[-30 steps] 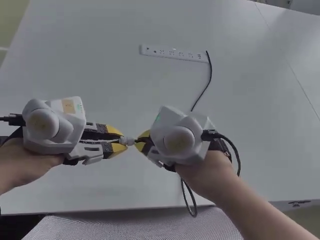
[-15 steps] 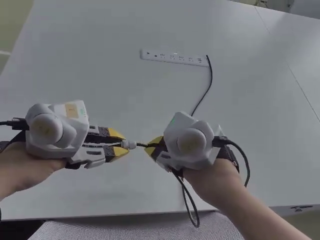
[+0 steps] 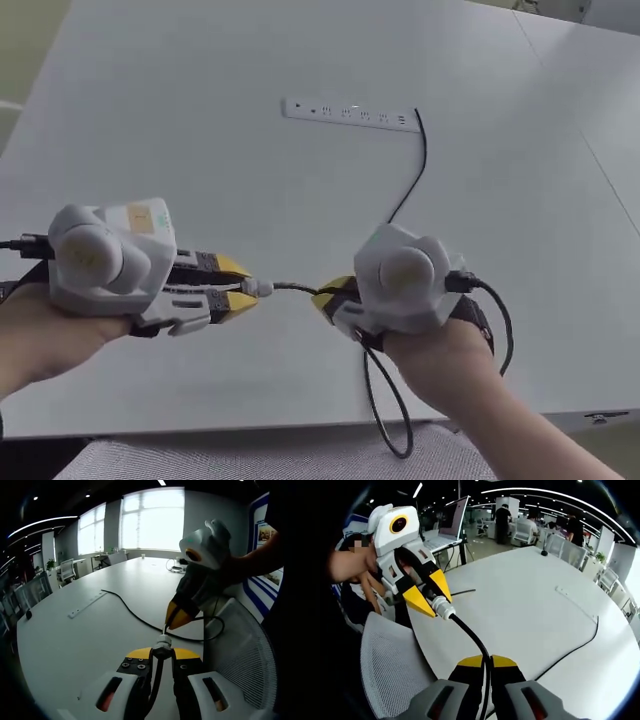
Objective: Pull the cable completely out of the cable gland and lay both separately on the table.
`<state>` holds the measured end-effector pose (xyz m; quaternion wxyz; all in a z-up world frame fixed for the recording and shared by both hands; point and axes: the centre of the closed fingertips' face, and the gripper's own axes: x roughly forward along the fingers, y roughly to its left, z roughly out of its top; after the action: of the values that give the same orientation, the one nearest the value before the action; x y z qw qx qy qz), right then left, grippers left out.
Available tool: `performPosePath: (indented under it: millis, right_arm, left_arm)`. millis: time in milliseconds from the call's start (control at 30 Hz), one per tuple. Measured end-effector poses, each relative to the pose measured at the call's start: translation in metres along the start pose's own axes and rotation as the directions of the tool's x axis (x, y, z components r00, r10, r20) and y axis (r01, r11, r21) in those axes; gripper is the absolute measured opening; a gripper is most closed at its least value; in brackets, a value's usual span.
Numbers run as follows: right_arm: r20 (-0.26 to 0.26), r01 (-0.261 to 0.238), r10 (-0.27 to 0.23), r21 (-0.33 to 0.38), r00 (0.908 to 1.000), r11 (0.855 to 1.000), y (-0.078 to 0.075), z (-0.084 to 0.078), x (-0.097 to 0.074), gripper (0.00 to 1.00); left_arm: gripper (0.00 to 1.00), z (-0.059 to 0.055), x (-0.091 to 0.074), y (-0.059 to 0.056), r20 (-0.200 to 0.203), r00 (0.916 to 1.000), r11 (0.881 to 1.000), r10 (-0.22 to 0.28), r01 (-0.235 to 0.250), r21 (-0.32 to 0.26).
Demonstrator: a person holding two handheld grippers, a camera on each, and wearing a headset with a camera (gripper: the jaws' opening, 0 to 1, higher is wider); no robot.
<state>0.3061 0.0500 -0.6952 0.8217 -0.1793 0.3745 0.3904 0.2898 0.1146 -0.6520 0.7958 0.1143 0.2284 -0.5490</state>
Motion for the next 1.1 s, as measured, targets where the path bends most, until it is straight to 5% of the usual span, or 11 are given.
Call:
performPosePath:
  millis: [533,800,933,1100]
  right_arm:
    - [-0.009,-0.006,0.006,0.054,0.9999,0.999,-0.007,-0.011,0.002,0.00]
    - [-0.020,-0.077,0.076,-0.088,0.9969,0.993,0.002,-0.013,-0.003,0.01]
    - [-0.004,-0.089,0.089,-0.100,0.9960,0.991,0.002,-0.013,-0.008,0.05]
    - [0.078,-0.079,0.088,-0.106,0.9930,0.991,0.007,0.005,-0.025,0.09]
  left_arm:
    - [0.15,0.003,0.012,-0.004,-0.008,0.9999,1.000,0.008,-0.008,-0.002]
    - [0.15,-0.003,0.011,-0.005,-0.016,0.9996,0.999,0.021,-0.022,-0.026]
    - [0.15,-0.005,0.011,-0.006,-0.011,0.9997,0.999,0.020,-0.020,-0.033]
    - [0.15,-0.005,0.012,-0.009,-0.016,0.9997,0.999,0.016,-0.016,-0.028]
